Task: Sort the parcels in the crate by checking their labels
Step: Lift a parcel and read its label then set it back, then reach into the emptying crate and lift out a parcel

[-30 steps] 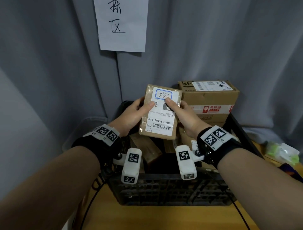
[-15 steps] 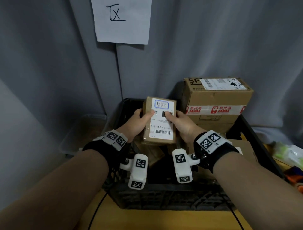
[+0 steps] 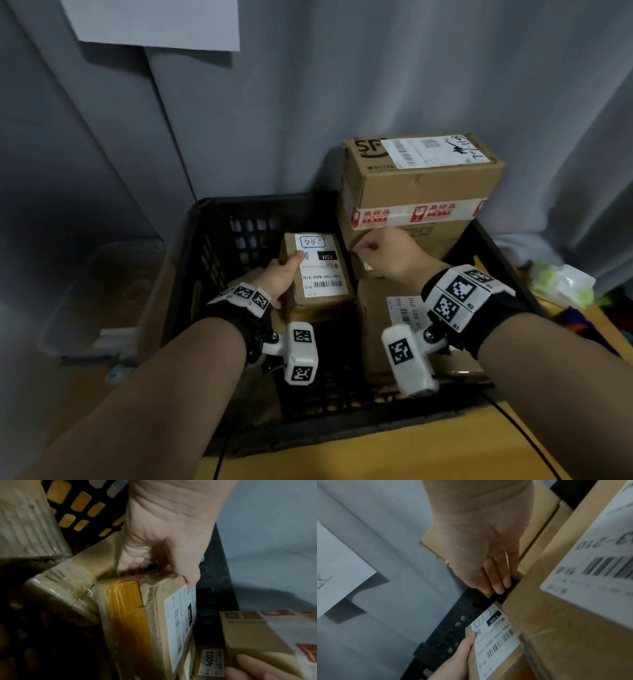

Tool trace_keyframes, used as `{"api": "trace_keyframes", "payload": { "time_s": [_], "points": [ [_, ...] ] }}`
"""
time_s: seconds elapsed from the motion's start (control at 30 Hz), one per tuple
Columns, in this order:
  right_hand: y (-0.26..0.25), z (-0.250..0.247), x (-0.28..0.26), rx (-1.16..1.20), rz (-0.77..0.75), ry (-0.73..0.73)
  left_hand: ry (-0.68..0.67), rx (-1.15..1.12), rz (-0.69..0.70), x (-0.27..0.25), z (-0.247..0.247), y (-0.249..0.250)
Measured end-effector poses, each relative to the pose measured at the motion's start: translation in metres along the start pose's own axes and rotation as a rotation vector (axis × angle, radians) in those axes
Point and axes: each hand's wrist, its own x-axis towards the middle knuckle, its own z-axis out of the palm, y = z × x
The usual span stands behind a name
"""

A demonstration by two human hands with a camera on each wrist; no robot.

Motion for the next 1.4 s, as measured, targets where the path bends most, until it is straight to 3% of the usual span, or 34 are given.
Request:
{"api": "trace_keyframes", "payload": {
  "time_s": [0.2, 0.33, 0.53, 0.7, 0.9, 1.03, 1.17, 1.27, 1.4],
  "points": [
    [0.02, -0.005, 0.005, 0.053, 0.082, 0.011, 0.062, 0.089, 0.132, 0.013, 0.015, 0.007],
    [0.02, -0.003, 0.003, 0.052, 0.078, -0.005, 0.012, -0.008, 0.095, 0.009, 0.01, 0.008],
    [0.013, 0.0, -0.001, 0.038, 0.053, -0.028, 0.024, 0.196, 0.174, 0.015, 0.005, -0.001],
    [-0.009, 0.0, -0.008, -0.096, -0.053, -0.009, -0.034, 0.204, 0.12, -0.006, -0.007, 0.001],
    [-0.055, 0.015, -0.005, -0.052, -0.23, -0.077, 0.141, 0.49, 0.353, -0.033, -0.05, 0.009],
    [-0.085, 0.044, 0.008, -0.122, -0.247, -0.219, 0.27, 0.609, 0.515, -0.045, -0.078, 0.013],
    [-0.112, 0.076, 0.026, -0.234, -0.27, -0.337, 0.334, 0.876, 0.711, -0.049, -0.106, 0.018],
    [-0.122, 0.102, 0.044, -0.181, -0.243, -0.372, 0.39, 1.053, 0.754, -0.043, -0.123, 0.019],
    [-0.116, 0.145, 0.071, -0.243, -0.098, -0.356, 0.361, 1.091, 0.736, -0.029, -0.137, 0.014]
  ]
}}
